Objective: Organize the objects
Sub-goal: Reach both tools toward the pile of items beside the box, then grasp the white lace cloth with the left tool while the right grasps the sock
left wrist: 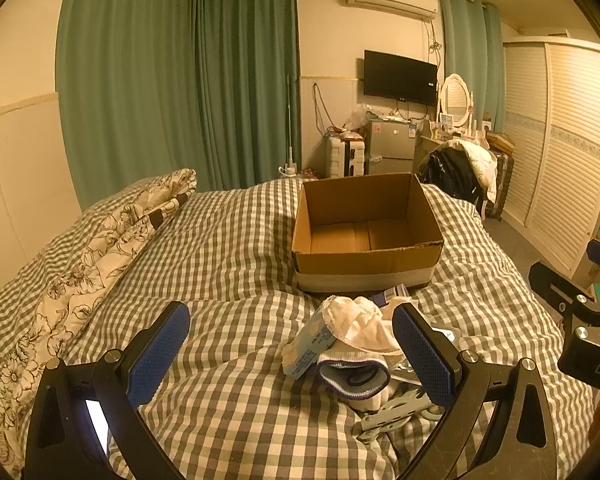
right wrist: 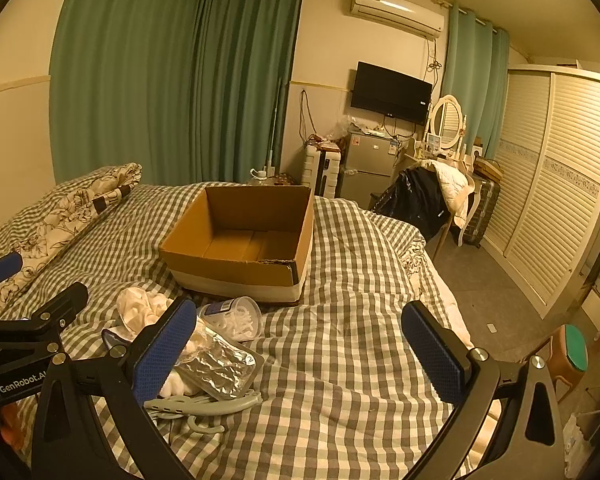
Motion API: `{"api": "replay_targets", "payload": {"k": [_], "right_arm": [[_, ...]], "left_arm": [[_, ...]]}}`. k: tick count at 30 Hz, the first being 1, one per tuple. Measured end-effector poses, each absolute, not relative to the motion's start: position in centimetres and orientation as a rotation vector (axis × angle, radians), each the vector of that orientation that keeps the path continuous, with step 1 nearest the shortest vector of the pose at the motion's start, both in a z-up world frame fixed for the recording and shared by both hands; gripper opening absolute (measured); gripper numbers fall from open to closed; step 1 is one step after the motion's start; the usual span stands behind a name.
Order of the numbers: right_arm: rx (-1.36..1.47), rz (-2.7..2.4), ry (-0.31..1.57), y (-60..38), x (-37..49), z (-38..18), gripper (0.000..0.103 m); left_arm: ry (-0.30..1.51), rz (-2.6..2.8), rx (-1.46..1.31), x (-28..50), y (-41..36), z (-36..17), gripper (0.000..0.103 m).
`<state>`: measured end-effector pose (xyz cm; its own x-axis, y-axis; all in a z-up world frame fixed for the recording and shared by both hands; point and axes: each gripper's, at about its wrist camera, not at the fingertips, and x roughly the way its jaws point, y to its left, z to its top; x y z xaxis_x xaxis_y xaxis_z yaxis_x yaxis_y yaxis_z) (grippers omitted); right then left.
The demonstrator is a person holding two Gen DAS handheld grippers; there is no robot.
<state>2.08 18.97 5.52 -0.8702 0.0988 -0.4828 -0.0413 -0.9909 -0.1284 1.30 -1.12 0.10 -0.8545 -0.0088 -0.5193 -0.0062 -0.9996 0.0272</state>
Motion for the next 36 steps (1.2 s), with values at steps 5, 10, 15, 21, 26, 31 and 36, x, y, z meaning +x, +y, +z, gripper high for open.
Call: {"api": "replay_targets", "payload": {"k": [5, 10, 15, 21, 26, 31, 36], "right_arm": [[-0.848, 2.936, -0.192, 19.3, 1.1, 4.2, 0.103], [-0.932, 2.905, -0.181, 20.3, -0.2, 2.1, 0.103], [-0.964, 2.901, -0.151, 21.2, -1.2, 0.9, 0.103], [-1.009, 2.896, -0.115, 22.2, -2.1, -0.5, 0.103], [-1.034, 2.884, -0.07, 23.2, -2.6, -1.2, 0.103], [-1.047, 2.88, -0.059, 23.6, -2.8, -1.6, 0.103], [-1.022, 2.897, -0.087, 22.7, -2.1, -0.8, 0.103]], "left_arm": [[-0.061, -3.021, 0.944, 0.2, -0.5, -1.6, 0.103], [-0.103, -3.017, 1.041, -0.9, 1.1, -3.6, 0.103], [-0.155, -3.012, 1.073, -2.4, 2.7, -4.6, 0.103], [-0.248, -3.028, 1.102, -5.0, 5.0, -5.4, 0.096], [-0.319, -3.021, 1.171, -6.1, 6.3, -6.5, 0.048], [-0.23, -3.064, 1.135, -5.6, 5.0, -5.1, 0.014], [-0.155, -3.091, 1.026, -4.2, 2.9, -2.0, 0.013]]}}
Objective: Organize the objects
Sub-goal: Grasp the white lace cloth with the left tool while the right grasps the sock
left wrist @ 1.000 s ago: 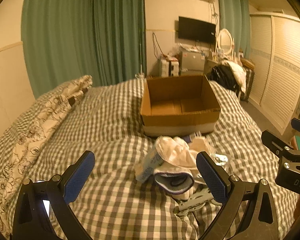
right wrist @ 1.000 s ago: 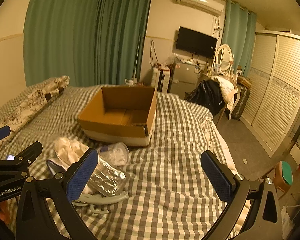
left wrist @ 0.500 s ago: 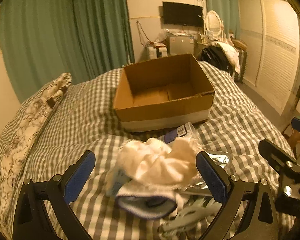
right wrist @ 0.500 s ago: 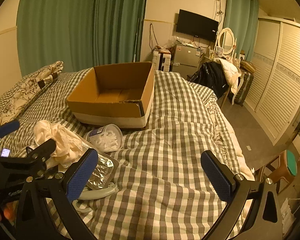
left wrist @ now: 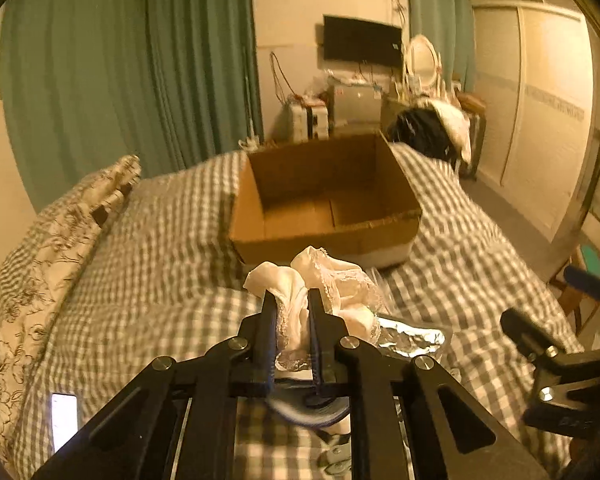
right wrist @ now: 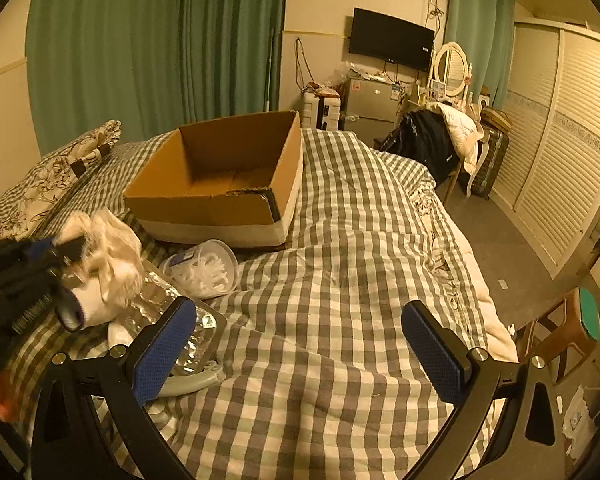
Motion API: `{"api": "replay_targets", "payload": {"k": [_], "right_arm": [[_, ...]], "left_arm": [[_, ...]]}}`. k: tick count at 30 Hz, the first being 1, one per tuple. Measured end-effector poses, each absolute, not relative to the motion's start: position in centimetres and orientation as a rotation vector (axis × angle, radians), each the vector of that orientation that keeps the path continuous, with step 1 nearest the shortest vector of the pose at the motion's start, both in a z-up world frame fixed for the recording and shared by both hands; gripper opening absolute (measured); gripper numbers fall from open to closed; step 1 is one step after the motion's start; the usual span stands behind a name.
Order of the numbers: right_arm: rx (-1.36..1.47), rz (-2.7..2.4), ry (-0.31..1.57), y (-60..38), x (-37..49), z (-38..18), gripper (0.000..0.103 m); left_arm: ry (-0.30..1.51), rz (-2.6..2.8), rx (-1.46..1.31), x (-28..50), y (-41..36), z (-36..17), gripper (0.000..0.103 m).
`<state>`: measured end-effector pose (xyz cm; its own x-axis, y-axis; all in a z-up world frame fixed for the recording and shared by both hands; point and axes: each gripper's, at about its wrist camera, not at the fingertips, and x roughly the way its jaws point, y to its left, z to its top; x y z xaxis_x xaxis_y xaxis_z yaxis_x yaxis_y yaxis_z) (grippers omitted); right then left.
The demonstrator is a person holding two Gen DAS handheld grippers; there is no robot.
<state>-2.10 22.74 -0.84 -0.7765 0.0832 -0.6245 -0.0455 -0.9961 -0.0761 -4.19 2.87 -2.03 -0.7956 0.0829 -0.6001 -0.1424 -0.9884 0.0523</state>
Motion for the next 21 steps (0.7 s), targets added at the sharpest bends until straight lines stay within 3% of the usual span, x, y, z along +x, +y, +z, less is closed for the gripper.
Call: {"api": "replay_targets", "payload": {"k": [9, 19, 21], "right_arm": [[-0.986, 2.967, -0.195, 18.2, -0.9, 0.7, 0.103], [-1.131, 3.055, -0.396, 10.2, -3.2, -2.4, 0.102], [-1.174, 3.05, -0.432, 9.0, -4.1, -3.2, 0.095]], "left_arm": [[0.074, 2.936, -0.882, -1.5, -2.0, 0.8, 0.013], [0.051, 2.966, -1.027, -2.1, -5.9, -3.0, 0.013], [0.042, 2.963, -1.048, -2.4, -6.5, -3.8, 0.013]]}}
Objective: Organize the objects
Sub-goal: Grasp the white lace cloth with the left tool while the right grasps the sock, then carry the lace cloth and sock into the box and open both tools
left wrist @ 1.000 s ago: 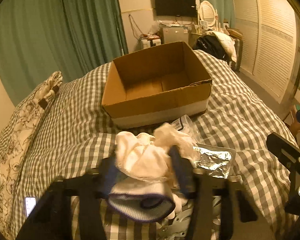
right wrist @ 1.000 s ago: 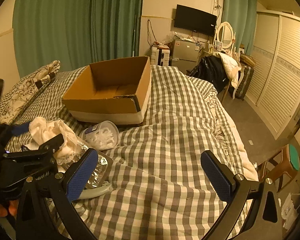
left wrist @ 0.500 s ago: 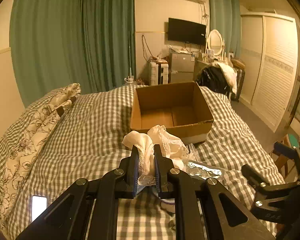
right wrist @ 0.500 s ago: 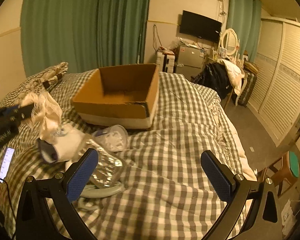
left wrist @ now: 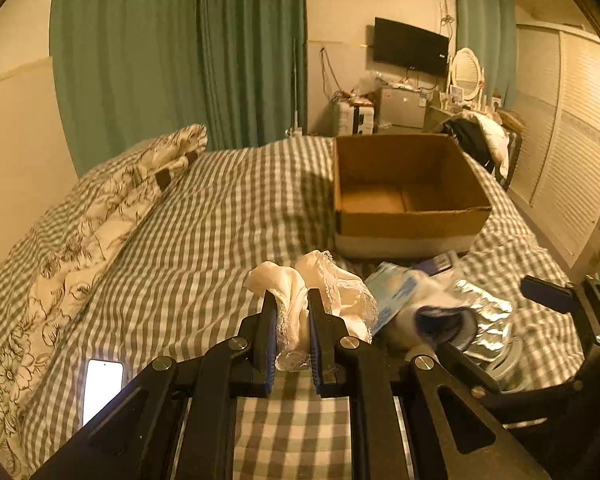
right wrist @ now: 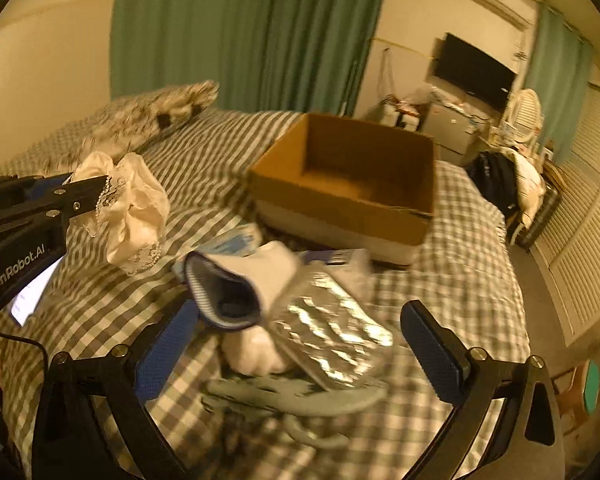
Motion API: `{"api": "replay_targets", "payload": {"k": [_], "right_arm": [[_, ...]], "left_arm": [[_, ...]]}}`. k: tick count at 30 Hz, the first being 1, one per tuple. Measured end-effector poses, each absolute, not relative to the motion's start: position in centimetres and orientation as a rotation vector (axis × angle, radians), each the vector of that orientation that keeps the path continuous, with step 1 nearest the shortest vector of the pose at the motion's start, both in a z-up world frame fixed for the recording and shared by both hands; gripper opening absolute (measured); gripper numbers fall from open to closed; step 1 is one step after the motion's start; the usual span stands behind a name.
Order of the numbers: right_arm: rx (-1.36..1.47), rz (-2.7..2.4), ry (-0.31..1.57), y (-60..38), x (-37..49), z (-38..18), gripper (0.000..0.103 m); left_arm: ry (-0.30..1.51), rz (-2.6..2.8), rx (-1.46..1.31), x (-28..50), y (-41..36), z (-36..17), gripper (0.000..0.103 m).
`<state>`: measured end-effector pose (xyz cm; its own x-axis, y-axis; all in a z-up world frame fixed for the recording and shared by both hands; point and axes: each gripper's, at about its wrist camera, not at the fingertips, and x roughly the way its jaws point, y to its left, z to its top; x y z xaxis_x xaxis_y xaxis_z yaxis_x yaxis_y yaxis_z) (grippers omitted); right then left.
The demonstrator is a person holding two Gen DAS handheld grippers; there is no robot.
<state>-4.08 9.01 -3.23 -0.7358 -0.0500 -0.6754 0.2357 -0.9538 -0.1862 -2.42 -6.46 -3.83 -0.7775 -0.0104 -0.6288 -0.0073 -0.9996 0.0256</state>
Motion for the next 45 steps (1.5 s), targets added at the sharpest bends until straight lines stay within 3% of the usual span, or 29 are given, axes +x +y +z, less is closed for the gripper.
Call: {"api": "replay_targets", "payload": {"k": [5, 7, 9, 11, 14, 22, 35, 45], "right_arm": [[1.125, -2.679, 0.408, 7.0, -6.3, -4.9, 0.08], [1.151, -2.653, 0.437, 6.3, -7.2, -5.8, 0.07], [1.176, -2.638, 0.458, 5.9, -7.9, -6.6, 0.048], [1.172, -2.665, 0.458, 6.3, -8.3, -6.8, 0.034], [1.15, -2.673, 0.376, 7.2, -8.8, -6.0, 0.027], [0.981, -2.724, 0.316, 8.7, -8.6, 0.1, 0.024], [0.725, -2.847, 0.289, 13.5, -9.6, 11.3, 0.024], [0.824, -2.871, 0.252, 16.0, -19.6, 8.9, 0.024]], "left_arm": [[-0.025, -2.954, 1.092, -3.3, -7.0, -5.2, 0.013], [-0.021, -2.954, 1.106, -3.5, -7.0, -5.5, 0.013], [-0.019, -2.955, 1.12, -3.6, -7.0, -5.8, 0.013], [-0.021, -2.954, 1.129, -3.7, -6.9, -6.0, 0.013], [-0.013, -2.958, 1.134, -3.8, -7.0, -5.9, 0.013], [0.017, -3.027, 1.09, -3.9, -6.6, -2.8, 0.013], [0.008, -3.174, 0.861, -10.7, -3.4, 7.9, 0.013], [-0.018, -3.178, 0.976, -21.5, 0.8, 3.1, 0.013]]}}
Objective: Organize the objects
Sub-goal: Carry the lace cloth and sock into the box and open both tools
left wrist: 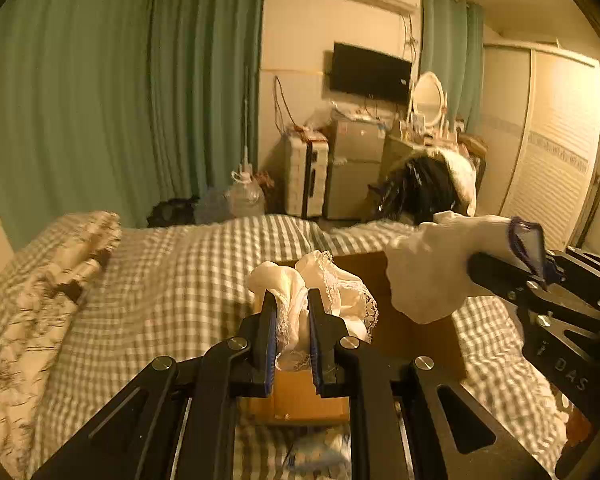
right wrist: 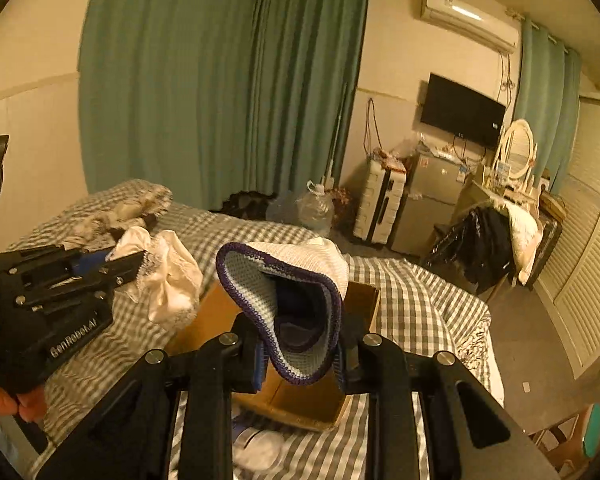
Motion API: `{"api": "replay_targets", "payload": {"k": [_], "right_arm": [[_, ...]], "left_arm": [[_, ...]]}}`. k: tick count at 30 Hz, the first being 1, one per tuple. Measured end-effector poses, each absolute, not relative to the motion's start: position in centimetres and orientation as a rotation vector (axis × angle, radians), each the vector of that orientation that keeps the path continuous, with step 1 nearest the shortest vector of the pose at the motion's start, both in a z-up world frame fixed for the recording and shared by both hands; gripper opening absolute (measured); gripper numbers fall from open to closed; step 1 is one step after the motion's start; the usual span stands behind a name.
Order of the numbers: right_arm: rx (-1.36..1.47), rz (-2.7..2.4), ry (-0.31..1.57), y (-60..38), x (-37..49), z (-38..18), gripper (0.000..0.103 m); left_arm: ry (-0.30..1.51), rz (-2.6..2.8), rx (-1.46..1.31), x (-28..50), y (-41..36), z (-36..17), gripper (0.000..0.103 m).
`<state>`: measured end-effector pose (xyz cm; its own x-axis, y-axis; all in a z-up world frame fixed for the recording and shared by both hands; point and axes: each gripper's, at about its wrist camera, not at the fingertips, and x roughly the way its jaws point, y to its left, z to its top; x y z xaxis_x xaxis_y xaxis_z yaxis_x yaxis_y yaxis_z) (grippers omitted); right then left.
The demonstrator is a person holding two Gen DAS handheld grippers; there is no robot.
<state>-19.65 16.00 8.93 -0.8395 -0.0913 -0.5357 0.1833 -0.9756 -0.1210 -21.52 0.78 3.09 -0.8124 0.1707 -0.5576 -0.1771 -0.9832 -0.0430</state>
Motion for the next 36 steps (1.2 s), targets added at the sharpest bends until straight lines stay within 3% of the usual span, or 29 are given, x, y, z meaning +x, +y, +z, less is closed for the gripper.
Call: {"api": "replay_targets", "payload": {"k": [6, 8, 10, 12, 15, 19, 24, 28, 36], "right_arm": [[0.97, -2.859, 0.182, 18.0, -25.3, 3.7, 0.025], [0.988, -2.848, 0.139, 18.9, -26.4, 2.5, 0.027], [0.993, -2.843, 0.116, 19.6, -26.7, 1.9, 0.036], [0.966, -2.868, 0.103, 20.4, -26.2, 2.0, 0.055], [0.92, -2.881, 0.088, 20.9, -24.9, 3.4, 0.063], [0.858, -2.905, 0.126, 21.5, -21.8, 6.2, 0.073], [0.771, -2.924, 0.226, 21.1, -16.2, 9.9, 0.089], [0.749, -2.903, 0.275, 20.9, -12.2, 11.7, 0.093], [0.781, -2.86, 0.352, 20.4, -6.7, 10.2, 0.102]], "left_arm": [[0.051, 2.775, -0.949, -25.2, 2.4, -2.2, 0.016], [0.073, 2.755, -0.974, -25.7, 2.9, -3.2, 0.029], [0.085, 2.742, -0.985, -25.6, 3.2, -3.7, 0.061], [0.094, 2.763, -0.976, -24.9, 3.1, -3.6, 0.074], [0.116, 2.779, -0.978, -23.4, 2.6, -2.8, 0.076], [0.119, 2.826, -0.967, -20.6, 1.6, -0.7, 0.09], [0.079, 2.885, -0.928, -15.7, -0.3, 2.2, 0.095], [0.048, 2.917, -0.905, -11.8, -1.4, 3.6, 0.103], [-0.006, 2.934, -0.919, -5.1, -1.9, 2.2, 0.103]]}}
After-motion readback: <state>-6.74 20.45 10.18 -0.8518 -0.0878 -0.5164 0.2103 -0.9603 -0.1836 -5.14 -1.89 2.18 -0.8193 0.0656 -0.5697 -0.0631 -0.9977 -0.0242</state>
